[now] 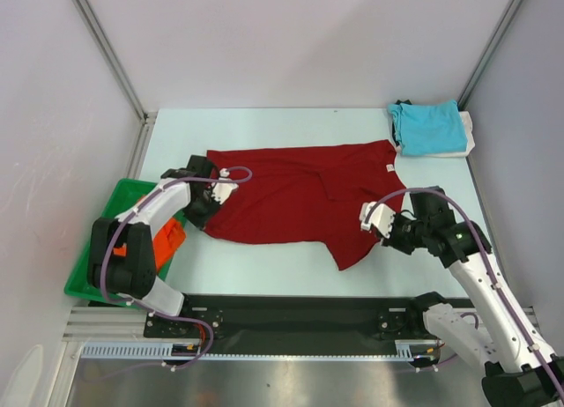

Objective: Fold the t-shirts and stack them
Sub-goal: Fold the tshirt

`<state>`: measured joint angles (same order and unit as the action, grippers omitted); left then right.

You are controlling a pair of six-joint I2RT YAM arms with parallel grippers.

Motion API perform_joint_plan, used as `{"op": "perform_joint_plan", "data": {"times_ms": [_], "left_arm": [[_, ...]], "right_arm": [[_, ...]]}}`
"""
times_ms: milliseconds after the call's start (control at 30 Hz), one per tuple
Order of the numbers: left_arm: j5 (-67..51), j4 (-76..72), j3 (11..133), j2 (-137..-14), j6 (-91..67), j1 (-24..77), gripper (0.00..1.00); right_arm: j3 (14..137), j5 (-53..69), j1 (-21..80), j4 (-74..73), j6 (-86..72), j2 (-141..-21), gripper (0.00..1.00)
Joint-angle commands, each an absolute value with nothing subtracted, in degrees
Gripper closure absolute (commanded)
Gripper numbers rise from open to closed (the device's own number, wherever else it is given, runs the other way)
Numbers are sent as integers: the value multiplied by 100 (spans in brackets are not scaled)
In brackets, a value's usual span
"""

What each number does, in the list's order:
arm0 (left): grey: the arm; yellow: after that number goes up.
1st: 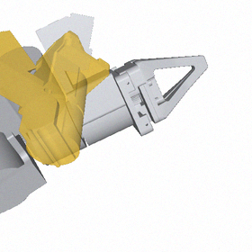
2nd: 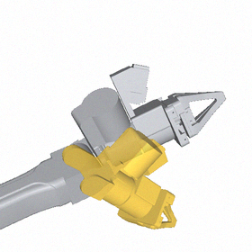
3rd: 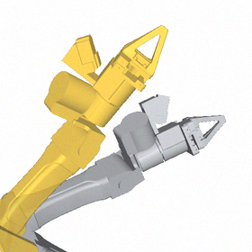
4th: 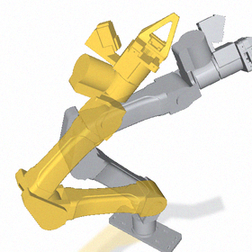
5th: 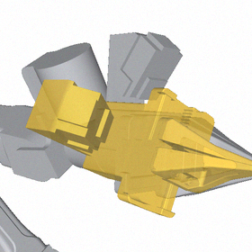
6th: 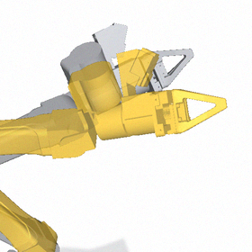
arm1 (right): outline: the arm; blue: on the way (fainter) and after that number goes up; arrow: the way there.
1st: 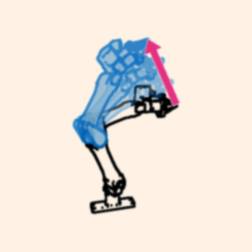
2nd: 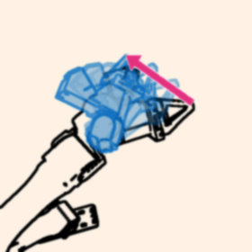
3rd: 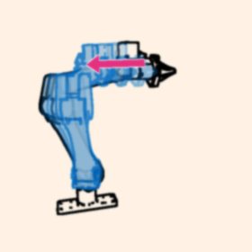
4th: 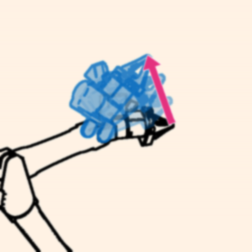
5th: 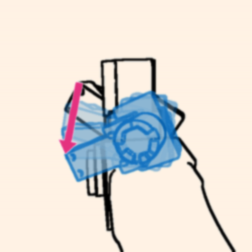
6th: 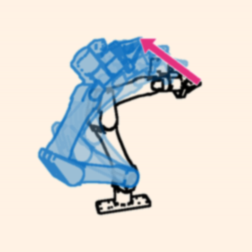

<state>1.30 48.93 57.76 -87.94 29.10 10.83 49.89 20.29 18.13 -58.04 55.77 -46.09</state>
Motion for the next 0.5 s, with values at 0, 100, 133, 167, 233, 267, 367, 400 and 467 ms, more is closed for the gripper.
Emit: {"op": "perform_joint_plan", "data": {"times_ms": [0, 100, 133, 167, 233, 267, 367, 400, 467], "left_arm": [[158, 4852, 5976, -8526, 2997, 949, 99], [97, 4834, 6020, -8473, 2944, 879, 99], [88, 4834, 6029, -8473, 2944, 870, 99], [88, 4834, 6038, -8473, 2936, 870, 100], [79, 4816, 6091, -8490, 2918, 870, 100], [70, 4816, 6143, -8525, 2901, 870, 99], [53, 4773, 6266, -8569, 2848, 870, 100], [53, 4755, 6301, -8578, 2839, 870, 100], [62, 4755, 6415, -8631, 2813, 861, 100]], "right_arm": [[5273, 1916, 1574, -5319, 5098, -4649, 100], [5387, 2012, 1154, -5046, 4931, -4816, 100], [5422, 2065, 1038, -4967, 4870, -4877, 100], [5527, 2205, 915, -4896, 4747, -5052, 100], [5659, 2355, 511, -4685, 4615, -5255, 100], [5799, 2451, 397, -4571, 4519, -5465, 100], [6133, 2644, 45, -4387, 4369, -5887, 100], [6196, 2689, -121, -4342, 4333, -5967, 100], [6397, 2742, -158, -4228, 4272, -6238, 100]]}}
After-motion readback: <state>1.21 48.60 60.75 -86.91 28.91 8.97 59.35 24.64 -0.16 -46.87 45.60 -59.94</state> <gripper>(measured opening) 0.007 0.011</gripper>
